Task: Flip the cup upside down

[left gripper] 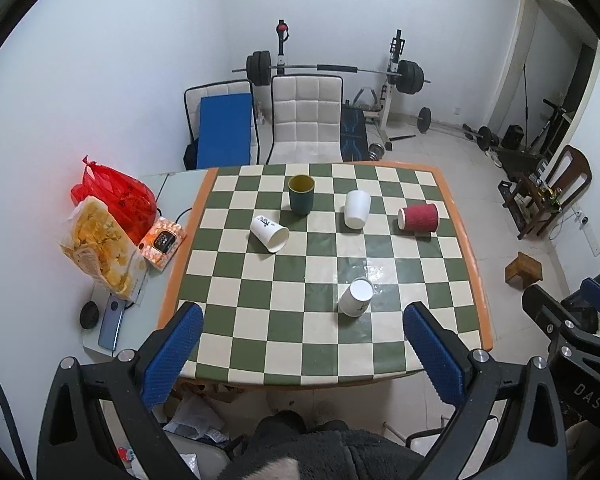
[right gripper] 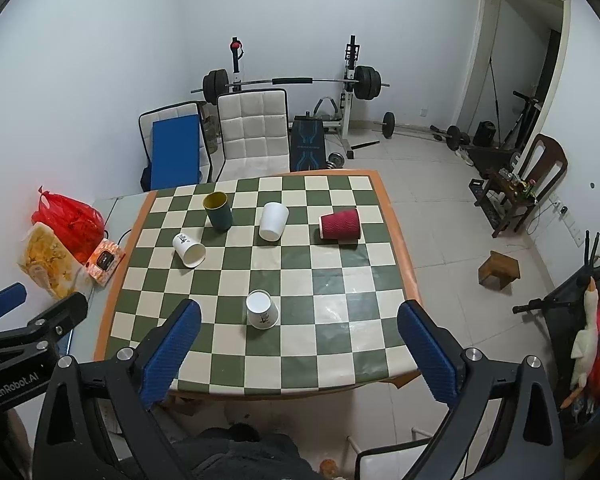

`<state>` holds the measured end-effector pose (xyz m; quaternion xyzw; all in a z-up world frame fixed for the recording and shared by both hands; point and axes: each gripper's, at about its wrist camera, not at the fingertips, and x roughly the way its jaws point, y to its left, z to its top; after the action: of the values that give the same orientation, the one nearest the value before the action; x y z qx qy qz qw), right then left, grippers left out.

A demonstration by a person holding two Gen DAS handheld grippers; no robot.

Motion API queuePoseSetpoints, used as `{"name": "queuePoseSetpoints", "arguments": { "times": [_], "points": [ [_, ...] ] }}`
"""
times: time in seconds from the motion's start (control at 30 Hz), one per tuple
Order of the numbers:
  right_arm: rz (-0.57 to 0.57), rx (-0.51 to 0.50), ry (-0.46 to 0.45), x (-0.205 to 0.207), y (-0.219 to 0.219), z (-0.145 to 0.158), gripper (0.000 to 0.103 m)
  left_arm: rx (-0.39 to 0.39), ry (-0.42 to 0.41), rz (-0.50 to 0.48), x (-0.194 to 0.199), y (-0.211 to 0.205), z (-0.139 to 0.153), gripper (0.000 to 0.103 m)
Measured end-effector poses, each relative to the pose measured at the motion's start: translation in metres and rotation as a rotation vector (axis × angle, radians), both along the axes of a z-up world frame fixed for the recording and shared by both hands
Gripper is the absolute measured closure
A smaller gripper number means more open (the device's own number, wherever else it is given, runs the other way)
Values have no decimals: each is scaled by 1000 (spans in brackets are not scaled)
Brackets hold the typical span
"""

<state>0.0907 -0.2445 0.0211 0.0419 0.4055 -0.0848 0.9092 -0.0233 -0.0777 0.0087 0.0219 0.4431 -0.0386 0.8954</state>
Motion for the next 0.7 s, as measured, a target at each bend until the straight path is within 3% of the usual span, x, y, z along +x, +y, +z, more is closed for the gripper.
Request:
{"name": "queuePoseSetpoints", "arguments": {
  "times": [0.7],
  "points": [
    [-7, -8, 3, 1, -7, 1, 2, 14, 7, 21, 2, 1, -2, 0]
  ]
}}
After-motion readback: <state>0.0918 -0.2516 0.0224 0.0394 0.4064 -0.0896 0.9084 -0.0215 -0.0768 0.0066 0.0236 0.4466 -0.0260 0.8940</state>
